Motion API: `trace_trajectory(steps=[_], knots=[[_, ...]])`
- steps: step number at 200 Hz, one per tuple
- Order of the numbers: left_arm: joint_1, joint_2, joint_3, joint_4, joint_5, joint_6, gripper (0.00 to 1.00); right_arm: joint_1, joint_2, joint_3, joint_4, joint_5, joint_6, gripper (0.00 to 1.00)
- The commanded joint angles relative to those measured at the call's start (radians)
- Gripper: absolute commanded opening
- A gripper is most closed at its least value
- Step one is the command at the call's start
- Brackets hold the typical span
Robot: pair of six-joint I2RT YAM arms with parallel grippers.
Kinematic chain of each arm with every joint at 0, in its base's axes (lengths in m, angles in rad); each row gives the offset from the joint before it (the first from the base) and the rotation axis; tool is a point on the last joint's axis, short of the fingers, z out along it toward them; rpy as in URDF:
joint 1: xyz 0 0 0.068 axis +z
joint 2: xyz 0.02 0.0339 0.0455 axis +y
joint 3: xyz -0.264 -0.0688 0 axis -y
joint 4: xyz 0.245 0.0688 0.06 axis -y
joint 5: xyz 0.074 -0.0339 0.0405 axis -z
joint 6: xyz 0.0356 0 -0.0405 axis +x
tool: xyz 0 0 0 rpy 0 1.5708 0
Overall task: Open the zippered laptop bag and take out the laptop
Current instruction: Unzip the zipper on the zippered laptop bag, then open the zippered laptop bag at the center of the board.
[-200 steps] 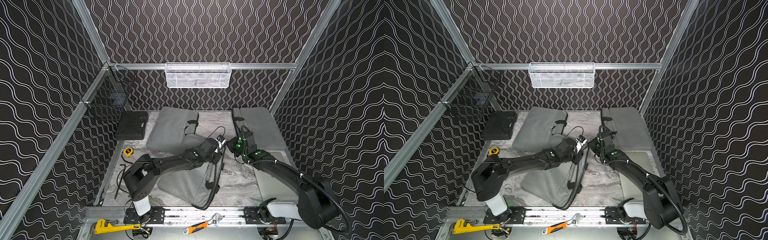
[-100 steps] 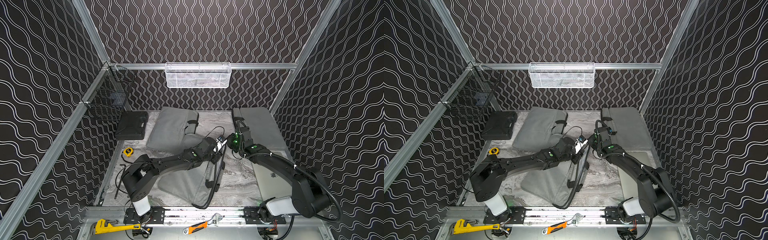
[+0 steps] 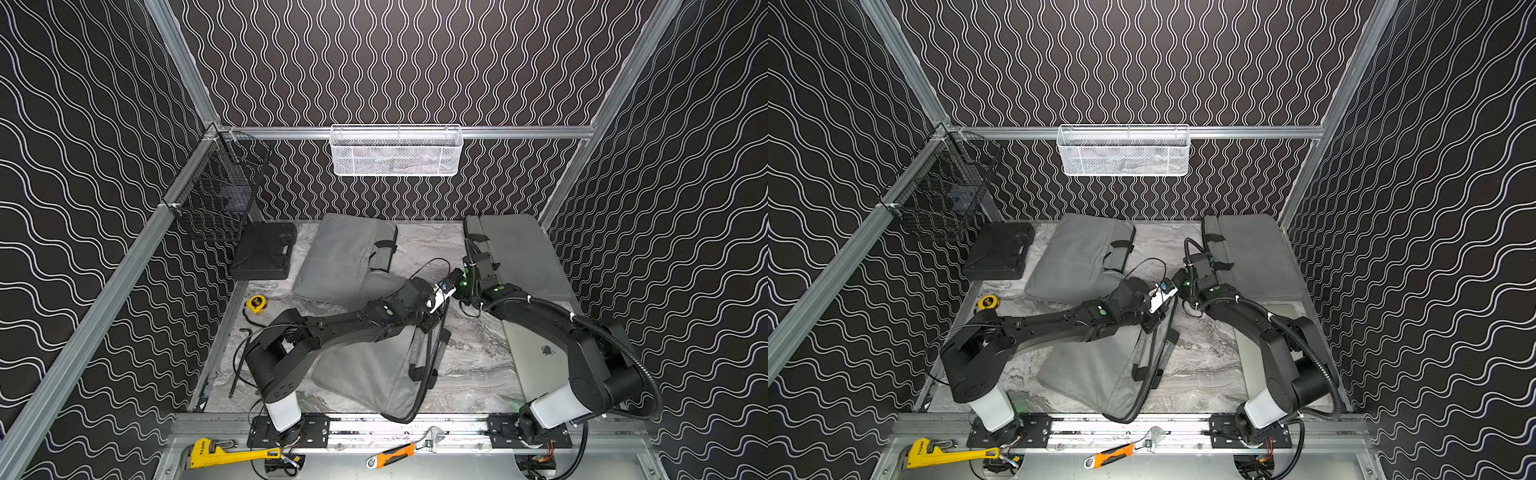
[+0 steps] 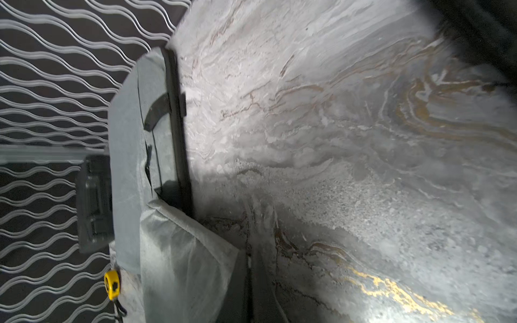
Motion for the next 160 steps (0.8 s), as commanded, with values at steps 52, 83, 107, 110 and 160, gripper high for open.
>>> trace_trajectory(steps=[52,83,107,110,160], knots=[[-0.014,-0.008,-0.005,0.025,0.227,0.041,0.0,-0.059,-0.013,0.024,0.008,0.002,-0.111,0.0],[0.04,-0.011,-0.01,0.031,0.272,-0.03,0.0,-0.139,-0.12,-0.054,0.065,-0.057,-0.075,0.33],[0.068,-0.026,0.0,0.009,0.3,-0.046,0.0,-0.169,-0.219,-0.074,0.026,-0.073,-0.144,0.49],[0.071,-0.026,0.004,0.003,0.303,-0.045,0.0,-0.171,-0.228,-0.074,0.015,-0.076,-0.155,0.5],[0.146,-0.043,0.095,-0.147,0.429,-0.027,0.0,-0.167,-0.412,-0.271,0.022,-0.241,-0.146,0.49]])
